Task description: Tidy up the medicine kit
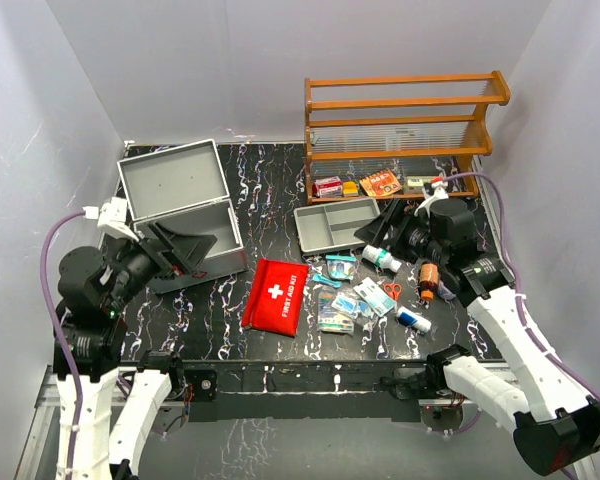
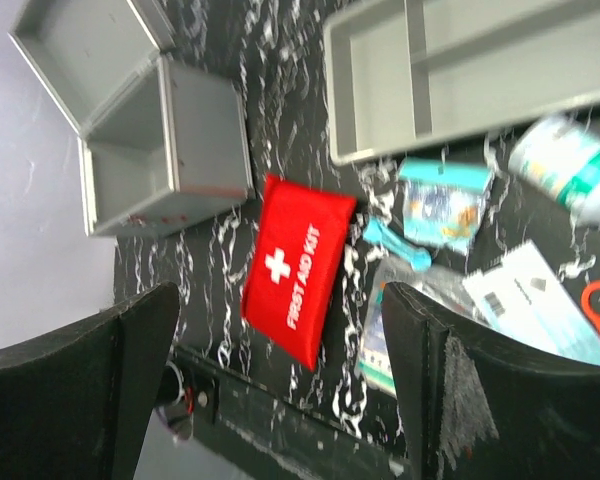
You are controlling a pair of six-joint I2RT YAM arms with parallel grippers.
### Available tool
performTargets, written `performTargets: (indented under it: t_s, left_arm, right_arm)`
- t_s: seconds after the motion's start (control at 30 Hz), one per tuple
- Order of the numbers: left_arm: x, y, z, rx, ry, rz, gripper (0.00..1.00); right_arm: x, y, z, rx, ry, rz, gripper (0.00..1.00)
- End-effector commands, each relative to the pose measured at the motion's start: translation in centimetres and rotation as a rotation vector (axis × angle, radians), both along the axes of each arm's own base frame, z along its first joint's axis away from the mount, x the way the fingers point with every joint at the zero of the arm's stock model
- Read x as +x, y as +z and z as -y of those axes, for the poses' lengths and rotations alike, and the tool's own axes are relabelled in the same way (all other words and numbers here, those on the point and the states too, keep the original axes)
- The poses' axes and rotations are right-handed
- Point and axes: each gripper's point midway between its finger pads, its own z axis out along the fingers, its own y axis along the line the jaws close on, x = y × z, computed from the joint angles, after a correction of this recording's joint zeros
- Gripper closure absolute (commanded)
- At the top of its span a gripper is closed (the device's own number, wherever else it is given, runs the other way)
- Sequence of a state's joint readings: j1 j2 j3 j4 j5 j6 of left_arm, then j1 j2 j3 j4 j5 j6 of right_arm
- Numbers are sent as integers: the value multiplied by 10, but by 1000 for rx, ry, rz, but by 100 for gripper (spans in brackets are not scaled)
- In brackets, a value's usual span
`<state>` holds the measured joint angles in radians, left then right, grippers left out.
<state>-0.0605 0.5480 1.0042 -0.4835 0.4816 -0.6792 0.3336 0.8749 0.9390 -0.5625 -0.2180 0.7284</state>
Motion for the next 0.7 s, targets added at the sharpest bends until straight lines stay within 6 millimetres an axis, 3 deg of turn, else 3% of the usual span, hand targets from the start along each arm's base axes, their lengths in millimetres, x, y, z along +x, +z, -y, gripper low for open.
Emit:
performTargets:
  t_s: [0.0, 0.13, 0.33, 0.53, 0.67]
  left_arm:
    - [-28, 10, 9, 4, -86, 28, 1]
    - [-29, -7, 10, 4, -93, -40, 1]
    - [-26, -70, 17, -33, -127, -269, 8]
    - [-16, -73, 18, -75, -106, -266, 8]
    - [-7, -90, 22, -99, -120, -332, 11]
  right_arm:
    - [-19, -20, -15, 71, 82, -108, 20]
    - [-18, -36, -15, 63, 68, -131, 21]
    - [-23, -76, -15, 7, 85, -231, 25]
    - [-23, -89, -39, -5, 152, -236, 28]
    - [-21, -109, -54, -60, 171, -276, 30]
